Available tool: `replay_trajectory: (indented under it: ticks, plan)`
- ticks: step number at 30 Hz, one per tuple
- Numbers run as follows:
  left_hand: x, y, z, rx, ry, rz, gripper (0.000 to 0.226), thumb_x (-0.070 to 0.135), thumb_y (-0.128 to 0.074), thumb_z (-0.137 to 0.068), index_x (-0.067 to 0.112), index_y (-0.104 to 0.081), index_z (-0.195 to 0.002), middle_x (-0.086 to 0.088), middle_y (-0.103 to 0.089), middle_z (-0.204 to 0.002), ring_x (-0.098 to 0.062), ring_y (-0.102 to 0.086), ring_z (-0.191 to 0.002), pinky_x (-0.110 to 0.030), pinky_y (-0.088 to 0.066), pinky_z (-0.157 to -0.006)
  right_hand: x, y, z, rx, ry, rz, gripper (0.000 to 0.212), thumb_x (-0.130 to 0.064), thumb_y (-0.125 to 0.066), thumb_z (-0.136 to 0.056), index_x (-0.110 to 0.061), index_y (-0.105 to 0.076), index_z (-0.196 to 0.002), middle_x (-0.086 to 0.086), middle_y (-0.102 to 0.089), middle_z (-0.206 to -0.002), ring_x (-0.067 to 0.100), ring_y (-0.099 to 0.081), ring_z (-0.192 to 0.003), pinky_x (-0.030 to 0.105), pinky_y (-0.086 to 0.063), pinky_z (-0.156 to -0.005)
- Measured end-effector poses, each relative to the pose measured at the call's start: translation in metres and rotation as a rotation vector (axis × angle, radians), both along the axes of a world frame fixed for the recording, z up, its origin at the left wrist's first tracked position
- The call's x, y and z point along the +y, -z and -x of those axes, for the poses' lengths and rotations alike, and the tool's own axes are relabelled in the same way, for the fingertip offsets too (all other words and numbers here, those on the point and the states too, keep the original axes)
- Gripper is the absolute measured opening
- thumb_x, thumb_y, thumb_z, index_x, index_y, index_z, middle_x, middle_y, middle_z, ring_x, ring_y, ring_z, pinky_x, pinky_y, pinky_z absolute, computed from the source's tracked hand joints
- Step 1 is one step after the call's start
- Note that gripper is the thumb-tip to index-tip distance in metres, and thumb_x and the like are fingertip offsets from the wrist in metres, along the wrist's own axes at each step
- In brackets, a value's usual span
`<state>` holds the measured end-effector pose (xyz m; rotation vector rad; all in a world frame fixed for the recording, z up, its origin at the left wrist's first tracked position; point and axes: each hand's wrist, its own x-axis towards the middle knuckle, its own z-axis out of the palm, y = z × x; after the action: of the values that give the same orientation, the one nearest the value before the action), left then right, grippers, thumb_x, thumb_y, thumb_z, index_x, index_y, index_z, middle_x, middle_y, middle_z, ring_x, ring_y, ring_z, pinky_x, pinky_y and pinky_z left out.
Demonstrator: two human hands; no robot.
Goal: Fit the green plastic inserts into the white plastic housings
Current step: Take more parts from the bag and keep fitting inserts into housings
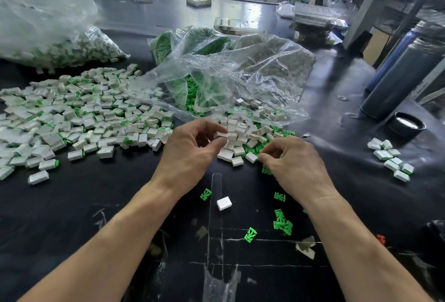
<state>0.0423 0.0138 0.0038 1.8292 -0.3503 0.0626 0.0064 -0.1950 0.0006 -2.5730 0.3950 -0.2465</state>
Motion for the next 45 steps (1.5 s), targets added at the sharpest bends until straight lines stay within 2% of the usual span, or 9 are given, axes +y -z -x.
replay_trajectory:
  ticks: [5,11,14,21,27,31,36,41,45]
  plan:
    - [-0.002,-0.004,0.002,0.113,0.052,0.162,0.014,0.010,-0.077,-0.088,0.018,-0.077,-0.100,0.004,-0.075,-0.083,-0.005,-0.063,-0.070,-0.019,-0.054,-0.067,0.003,0.002,0.000,-0.018,-0.001,0.019,0.008,-0.036,-0.073,-0.091,-0.031,-0.075,-0.085,-0.013,-0.068,-0.097,0.015,-0.063,-0.094,0.030,-0.048,-0.083]
    - [-0.003,-0.008,0.001,0.330,0.129,0.505,0.024,0.015,-0.075,-0.075,0.011,-0.075,-0.099,-0.010,-0.077,-0.090,-0.017,-0.067,-0.070,-0.024,-0.057,-0.062,0.003,0.000,0.001,0.002,-0.001,0.010,0.006,-0.039,-0.075,-0.091,-0.033,-0.075,-0.089,-0.015,-0.067,-0.095,0.013,-0.062,-0.093,0.030,-0.046,-0.081]
    - [-0.003,-0.008,0.000,0.384,0.158,0.575,0.021,0.013,-0.074,-0.077,0.010,-0.074,-0.097,-0.016,-0.077,-0.095,-0.017,-0.069,-0.067,-0.023,-0.057,-0.059,0.002,-0.002,0.001,0.033,-0.019,-0.003,0.007,-0.038,-0.078,-0.089,-0.034,-0.074,-0.092,-0.016,-0.067,-0.093,0.011,-0.063,-0.095,0.033,-0.051,-0.086]
    - [-0.003,-0.009,0.002,0.370,0.207,0.510,0.020,0.016,-0.072,-0.083,0.008,-0.069,-0.101,-0.016,-0.078,-0.103,-0.018,-0.073,-0.072,-0.023,-0.058,-0.061,0.003,-0.003,0.002,0.031,-0.013,0.014,0.008,-0.036,-0.079,-0.089,-0.032,-0.075,-0.095,-0.014,-0.067,-0.100,0.014,-0.062,-0.102,0.033,-0.049,-0.090]
    - [-0.006,-0.009,0.003,0.385,0.186,0.471,0.010,0.009,-0.069,-0.090,0.008,-0.069,-0.100,-0.016,-0.078,-0.101,-0.017,-0.072,-0.072,-0.023,-0.056,-0.061,0.007,-0.001,0.002,-0.042,0.003,0.012,0.007,-0.037,-0.075,-0.090,-0.031,-0.077,-0.087,-0.012,-0.067,-0.102,0.015,-0.061,-0.099,0.030,-0.043,-0.082]
    - [-0.006,-0.008,0.003,0.379,0.174,0.457,0.018,0.016,-0.073,-0.081,0.010,-0.071,-0.098,-0.014,-0.078,-0.101,-0.015,-0.071,-0.073,-0.024,-0.056,-0.062,0.006,-0.001,0.002,-0.070,0.008,0.021,0.008,-0.037,-0.074,-0.092,-0.030,-0.076,-0.088,-0.010,-0.066,-0.100,0.016,-0.060,-0.097,0.030,-0.040,-0.080]
    - [-0.006,-0.004,0.000,0.366,0.143,0.458,0.010,0.014,-0.076,-0.079,0.017,-0.076,-0.087,-0.001,-0.073,-0.083,-0.013,-0.059,-0.068,-0.024,-0.051,-0.060,0.006,-0.002,0.003,-0.155,0.039,-0.018,0.009,-0.035,-0.072,-0.094,-0.027,-0.077,-0.092,-0.008,-0.069,-0.098,0.017,-0.061,-0.094,0.030,-0.045,-0.083]
    - [-0.006,-0.003,0.000,0.351,0.144,0.422,0.010,0.006,-0.074,-0.086,0.015,-0.076,-0.090,-0.001,-0.071,-0.082,-0.013,-0.057,-0.066,-0.023,-0.049,-0.060,0.009,-0.002,0.002,-0.268,0.053,-0.270,0.009,-0.031,-0.069,-0.095,-0.025,-0.072,-0.089,-0.010,-0.074,-0.081,0.016,-0.073,-0.079,0.039,-0.060,-0.080]
    - [-0.008,-0.001,0.002,0.326,0.150,0.395,0.009,0.004,-0.073,-0.088,0.011,-0.074,-0.093,0.001,-0.070,-0.078,-0.010,-0.057,-0.066,-0.023,-0.049,-0.060,0.012,0.001,0.001,-0.327,-0.006,-0.525,0.009,-0.022,-0.073,-0.093,-0.029,-0.072,-0.087,-0.010,-0.073,-0.076,0.006,-0.067,-0.068,0.030,-0.055,-0.065]
